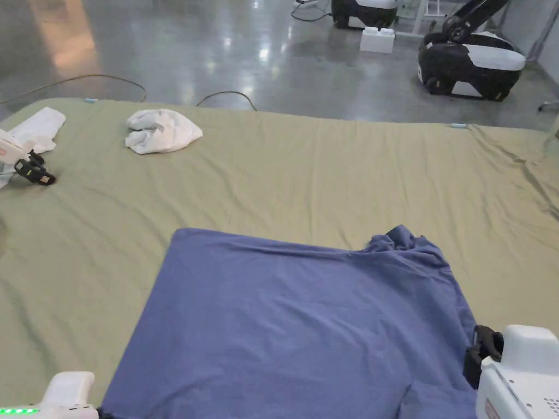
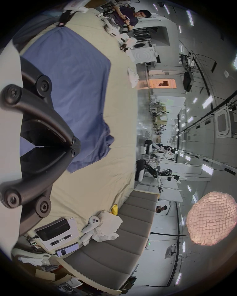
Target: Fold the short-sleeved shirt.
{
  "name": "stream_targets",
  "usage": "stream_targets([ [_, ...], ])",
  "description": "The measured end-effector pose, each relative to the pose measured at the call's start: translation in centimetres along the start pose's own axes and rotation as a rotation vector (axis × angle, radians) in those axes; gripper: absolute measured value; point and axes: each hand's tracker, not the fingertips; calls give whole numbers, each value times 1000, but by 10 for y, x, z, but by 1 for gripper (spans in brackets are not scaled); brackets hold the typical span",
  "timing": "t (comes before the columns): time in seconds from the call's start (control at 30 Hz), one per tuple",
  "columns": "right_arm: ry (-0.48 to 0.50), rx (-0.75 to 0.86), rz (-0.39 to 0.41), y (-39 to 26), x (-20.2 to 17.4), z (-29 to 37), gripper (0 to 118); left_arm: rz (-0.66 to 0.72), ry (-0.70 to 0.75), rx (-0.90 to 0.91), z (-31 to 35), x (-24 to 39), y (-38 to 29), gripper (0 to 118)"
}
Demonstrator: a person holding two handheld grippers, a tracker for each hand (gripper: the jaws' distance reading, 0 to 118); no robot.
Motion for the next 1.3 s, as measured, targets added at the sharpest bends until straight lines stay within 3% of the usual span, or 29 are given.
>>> stream_targets([
  [0.07,-3,-109,45,-9,16,7,23,18,-10,19,4,-5,-2,8],
  [0.17,-3,-261,58,-33,40,17,64,30,-20,40,20,3,-3,8],
  [0.3,-21,-410,69,-64,58,29,68,38,-35,53,32,9,-3,8],
  [0.5,2,-551,4,-99,59,17,68,35,-36,52,37,16,-3,8],
  [0.6,28,-576,-24,-107,54,2,63,31,-30,46,36,19,-2,8],
  [0.63,36,-587,-21,-108,51,-3,57,29,-27,45,36,20,-3,8],
  [0.7,50,-609,-13,-110,47,-11,30,28,-26,41,36,21,-3,8],
  [0.83,56,-617,12,-106,40,-16,12,29,-25,35,36,21,-3,8],
  [0.97,38,-582,16,-100,40,-7,8,38,-25,38,35,20,-2,8],
  [1.07,20,-503,92,-81,35,5,8,42,-22,65,44,20,1,8],
  [1.3,26,-430,76,-29,38,-9,8,54,-46,196,58,22,44,8],
])
